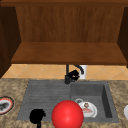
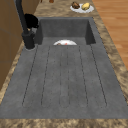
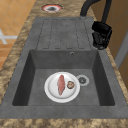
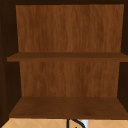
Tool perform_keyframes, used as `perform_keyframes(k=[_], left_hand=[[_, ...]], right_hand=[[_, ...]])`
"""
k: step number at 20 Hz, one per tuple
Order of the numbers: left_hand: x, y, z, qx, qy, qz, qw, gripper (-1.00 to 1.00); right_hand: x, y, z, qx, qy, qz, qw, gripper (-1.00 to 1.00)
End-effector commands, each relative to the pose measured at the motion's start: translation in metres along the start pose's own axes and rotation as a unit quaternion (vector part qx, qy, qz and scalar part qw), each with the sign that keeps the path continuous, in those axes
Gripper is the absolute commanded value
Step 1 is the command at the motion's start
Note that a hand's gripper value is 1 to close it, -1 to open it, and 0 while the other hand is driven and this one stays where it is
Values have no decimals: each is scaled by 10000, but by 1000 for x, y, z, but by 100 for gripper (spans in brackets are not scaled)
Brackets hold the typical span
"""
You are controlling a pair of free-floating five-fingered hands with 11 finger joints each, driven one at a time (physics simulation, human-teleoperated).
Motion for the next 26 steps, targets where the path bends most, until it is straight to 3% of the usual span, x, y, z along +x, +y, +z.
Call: perform_keyframes(k=[1,5,8,12,26], left_hand=[[0,0,0,0,0,0,10000,0],[0,0,0,0,0,0,10000,0],[0,0,0,0,0,0,10000,0],[0,0,0,0,0,0,10000,0],[0,0,0,0,0,0,10000,0]], right_hand=[[20,-18,13,128,-146,-160,9997,100],[23,-18,14,34,78,-161,9998,100],[28,-18,18,5,679,-140,9976,100],[32,-17,19,11,1019,-268,9944,100],[35,-16,21,-14,1299,-346,9909,100]])
